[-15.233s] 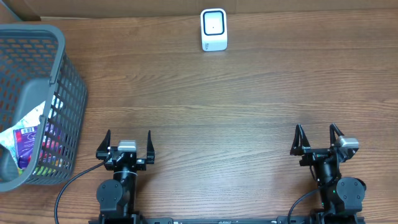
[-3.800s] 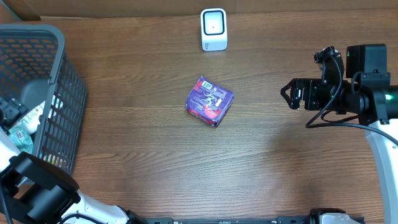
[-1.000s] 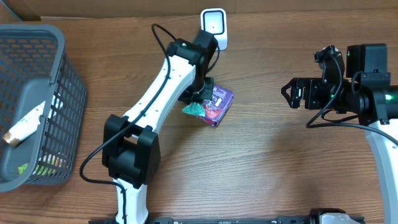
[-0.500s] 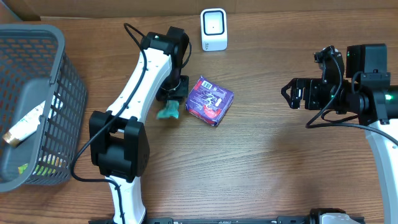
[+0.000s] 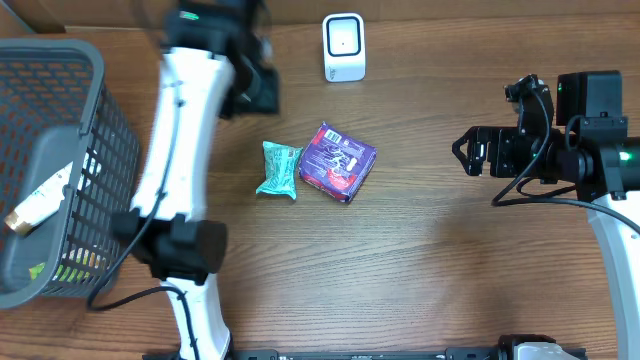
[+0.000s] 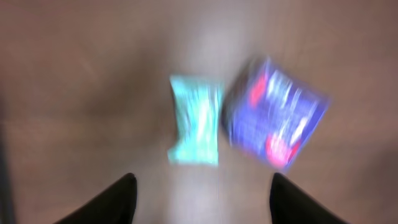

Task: Scan the item barcode
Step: 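Place the mint-green packet left of the purple pack, then reach the left gripper into the basket and grasp the green juice box, then place the green juice box beside the mint-green packet, then reach the left gripper into the basket and grasp the white bamboo tube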

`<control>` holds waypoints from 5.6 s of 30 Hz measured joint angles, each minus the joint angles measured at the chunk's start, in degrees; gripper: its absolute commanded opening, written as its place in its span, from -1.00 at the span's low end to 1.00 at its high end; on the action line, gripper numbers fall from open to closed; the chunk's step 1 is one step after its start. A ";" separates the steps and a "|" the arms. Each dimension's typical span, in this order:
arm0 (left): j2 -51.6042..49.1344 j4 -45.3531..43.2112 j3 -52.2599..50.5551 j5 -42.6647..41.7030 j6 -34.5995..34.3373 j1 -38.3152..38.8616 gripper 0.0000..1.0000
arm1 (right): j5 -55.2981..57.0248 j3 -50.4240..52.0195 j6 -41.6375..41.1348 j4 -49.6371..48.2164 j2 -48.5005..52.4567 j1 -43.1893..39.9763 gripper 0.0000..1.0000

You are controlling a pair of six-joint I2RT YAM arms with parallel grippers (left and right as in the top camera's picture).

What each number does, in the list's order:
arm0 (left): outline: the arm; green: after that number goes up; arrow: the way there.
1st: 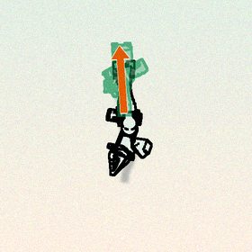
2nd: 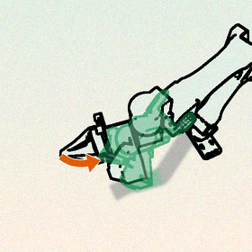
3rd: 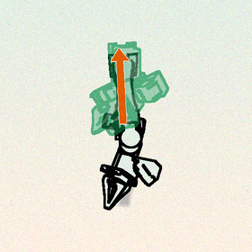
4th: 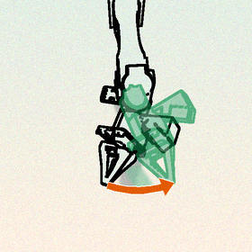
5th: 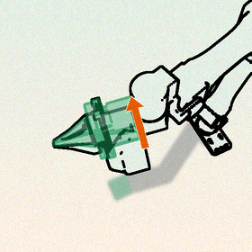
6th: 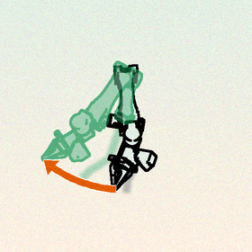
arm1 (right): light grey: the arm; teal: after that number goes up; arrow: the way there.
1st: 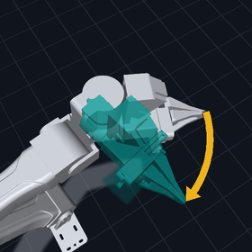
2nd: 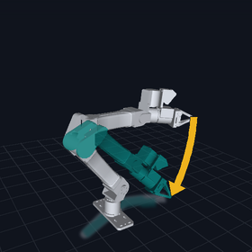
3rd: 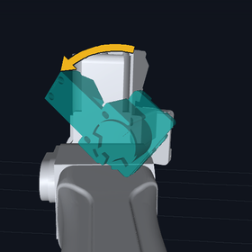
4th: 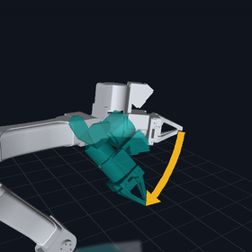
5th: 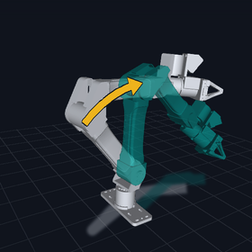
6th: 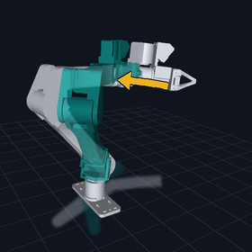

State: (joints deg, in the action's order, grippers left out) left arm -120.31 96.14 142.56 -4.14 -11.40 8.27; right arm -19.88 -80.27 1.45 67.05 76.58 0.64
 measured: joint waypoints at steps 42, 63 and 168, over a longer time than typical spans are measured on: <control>6.16 -11.02 -37.66 5.33 -14.45 -60.85 0.26 | -0.02 0.00 0.04 0.35 0.00 -0.02 1.00; 17.73 -30.71 -63.52 6.21 -19.15 -64.06 0.68 | -0.02 0.00 0.02 -0.55 0.00 -0.02 1.00; 12.74 0.35 15.21 1.99 -6.34 -35.63 0.99 | -0.02 0.00 0.02 0.26 0.04 -0.02 1.00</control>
State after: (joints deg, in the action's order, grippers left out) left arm -107.57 96.49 157.77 -2.15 -17.74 -27.35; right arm -19.90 -80.27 1.48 67.31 76.62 0.62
